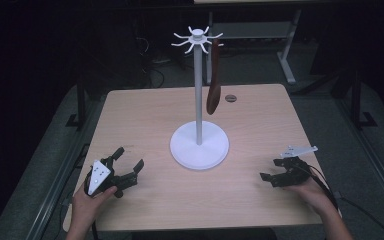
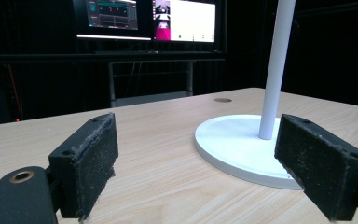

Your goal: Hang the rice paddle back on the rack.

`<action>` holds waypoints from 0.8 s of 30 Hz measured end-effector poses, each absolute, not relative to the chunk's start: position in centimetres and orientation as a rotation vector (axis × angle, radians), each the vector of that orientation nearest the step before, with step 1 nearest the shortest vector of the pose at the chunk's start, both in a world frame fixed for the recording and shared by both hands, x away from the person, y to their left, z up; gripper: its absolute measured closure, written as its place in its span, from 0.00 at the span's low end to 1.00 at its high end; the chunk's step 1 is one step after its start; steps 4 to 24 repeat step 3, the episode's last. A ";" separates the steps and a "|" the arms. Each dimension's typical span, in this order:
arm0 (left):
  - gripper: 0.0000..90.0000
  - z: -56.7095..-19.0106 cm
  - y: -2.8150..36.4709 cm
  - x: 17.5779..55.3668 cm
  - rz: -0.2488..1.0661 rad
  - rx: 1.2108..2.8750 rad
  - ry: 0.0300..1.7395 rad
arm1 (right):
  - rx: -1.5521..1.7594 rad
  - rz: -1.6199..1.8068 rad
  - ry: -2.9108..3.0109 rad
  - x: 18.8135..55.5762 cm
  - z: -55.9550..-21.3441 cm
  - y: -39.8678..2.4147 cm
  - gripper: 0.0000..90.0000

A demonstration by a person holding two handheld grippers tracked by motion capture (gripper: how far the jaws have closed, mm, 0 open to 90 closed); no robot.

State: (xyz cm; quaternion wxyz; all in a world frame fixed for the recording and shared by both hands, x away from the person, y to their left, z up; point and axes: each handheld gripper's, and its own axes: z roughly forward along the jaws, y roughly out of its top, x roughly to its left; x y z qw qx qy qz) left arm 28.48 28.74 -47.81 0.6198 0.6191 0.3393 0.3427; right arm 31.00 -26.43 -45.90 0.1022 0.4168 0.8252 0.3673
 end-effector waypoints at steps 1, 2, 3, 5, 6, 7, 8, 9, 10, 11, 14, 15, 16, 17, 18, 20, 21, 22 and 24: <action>0.14 -47.8 28.8 28.5 0.788 1.425 0.781 | 1.241 1.083 2.440 31.0 -45.9 -26.4 0.21; 0.14 -47.8 28.7 28.5 0.786 1.424 0.782 | 1.237 1.079 2.442 31.0 -46.0 -26.4 0.20; 0.14 -47.8 28.7 28.5 0.786 1.424 0.782 | 1.236 1.076 2.443 31.0 -46.0 -26.4 0.20; 0.14 -47.8 28.7 28.5 0.786 1.424 0.782 | 1.236 1.076 2.443 31.0 -46.0 -26.4 0.20; 0.14 -47.8 28.7 28.5 0.786 1.424 0.782 | 1.236 1.076 2.443 31.0 -46.0 -26.4 0.20; 0.14 -47.8 28.7 28.5 0.786 1.424 0.782 | 1.236 1.076 2.443 31.0 -46.0 -26.4 0.20; 0.14 -47.8 28.7 28.5 0.786 1.424 0.782 | 1.236 1.076 2.443 31.0 -46.0 -26.4 0.20; 0.14 -47.8 28.7 28.5 0.786 1.424 0.782 | 1.236 1.076 2.443 31.0 -46.0 -26.4 0.20; 0.14 -47.8 28.7 28.5 0.786 1.424 0.782 | 1.236 1.076 2.443 31.0 -46.0 -26.4 0.20; 0.14 -47.8 28.7 28.5 0.786 1.424 0.782 | 1.236 1.076 2.443 31.0 -46.0 -26.4 0.20; 0.14 -47.8 28.7 28.5 0.786 1.424 0.782 | 1.236 1.076 2.443 31.0 -46.0 -26.4 0.20; 0.14 -47.8 28.7 28.5 0.786 1.424 0.782 | 1.236 1.076 2.443 31.0 -46.0 -26.4 0.20; 0.14 -47.8 28.7 28.5 0.786 1.424 0.782 | 1.236 1.076 2.443 31.0 -46.0 -26.4 0.20; 0.14 -47.8 28.7 28.5 0.786 1.424 0.782 | 1.236 1.076 2.443 31.0 -46.0 -26.4 0.20; 0.14 -47.8 28.7 28.5 0.786 1.424 0.782 | 1.236 1.076 2.443 31.0 -46.0 -26.4 0.20; 0.14 -47.8 28.7 28.5 0.786 1.424 0.782 | 1.236 1.076 2.443 31.0 -46.0 -26.4 0.20; 0.14 -47.8 28.7 28.5 0.786 1.424 0.782 | 1.236 1.076 2.443 31.0 -46.0 -26.4 0.20; 0.14 -47.8 28.7 28.5 0.786 1.424 0.782 | 1.236 1.076 2.443 31.0 -46.0 -26.4 0.20; 0.14 -47.8 28.7 28.5 0.786 1.424 0.782 | 1.236 1.076 2.443 31.0 -46.0 -26.4 0.20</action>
